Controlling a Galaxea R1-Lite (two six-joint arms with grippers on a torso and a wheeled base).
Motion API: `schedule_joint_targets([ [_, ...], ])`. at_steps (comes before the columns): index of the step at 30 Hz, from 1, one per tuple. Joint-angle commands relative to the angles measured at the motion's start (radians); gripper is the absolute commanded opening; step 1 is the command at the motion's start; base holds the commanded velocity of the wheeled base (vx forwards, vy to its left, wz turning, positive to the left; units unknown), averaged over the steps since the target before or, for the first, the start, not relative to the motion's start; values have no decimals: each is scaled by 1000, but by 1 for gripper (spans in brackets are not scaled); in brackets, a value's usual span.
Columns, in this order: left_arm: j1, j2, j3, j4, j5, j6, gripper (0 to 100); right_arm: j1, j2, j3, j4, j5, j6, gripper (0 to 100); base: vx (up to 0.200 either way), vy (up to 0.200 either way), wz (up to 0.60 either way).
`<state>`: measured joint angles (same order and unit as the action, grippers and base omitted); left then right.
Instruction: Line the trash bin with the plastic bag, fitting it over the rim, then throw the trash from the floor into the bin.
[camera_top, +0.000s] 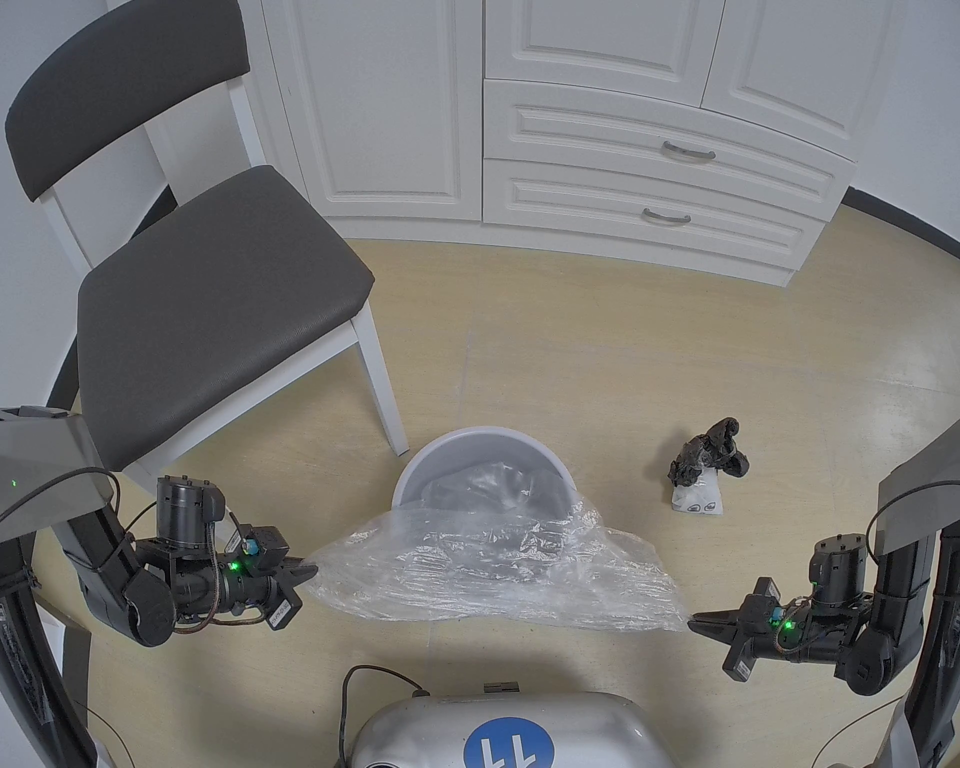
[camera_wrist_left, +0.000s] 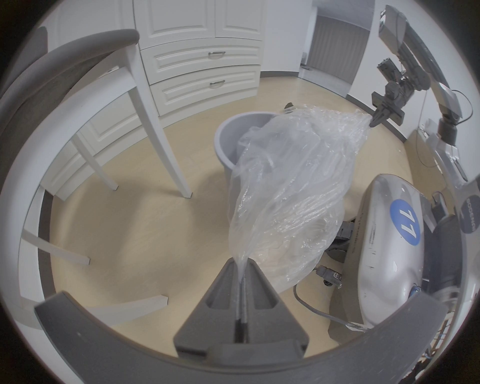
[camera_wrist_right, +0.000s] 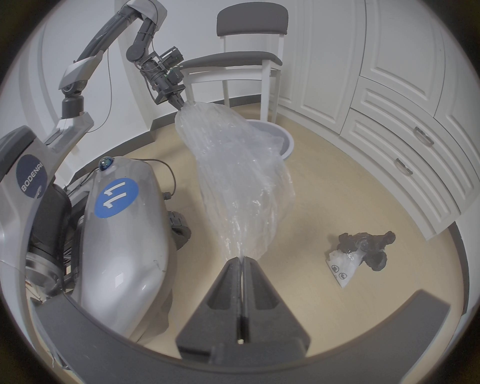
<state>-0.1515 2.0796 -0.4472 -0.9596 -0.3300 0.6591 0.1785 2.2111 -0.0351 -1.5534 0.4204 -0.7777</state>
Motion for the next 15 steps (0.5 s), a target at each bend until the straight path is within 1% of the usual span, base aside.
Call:
schedule_joint_targets([
  [1,0,-12,19,4,-23,22,0,12,2,29,-17,4,-9,0,0,0,0],
  [9,4,-6,39,4,-30,68,0,13,1,35,-17,8,-9,0,0,0,0],
  [12,49,-7,24,4,-30,88,0,-2,-24,20,-17,15,6,0,0,0,0],
  [15,93,1,-14,4,-47,85,0,-42,-42,-8,-17,26,29,0,0,0,0],
])
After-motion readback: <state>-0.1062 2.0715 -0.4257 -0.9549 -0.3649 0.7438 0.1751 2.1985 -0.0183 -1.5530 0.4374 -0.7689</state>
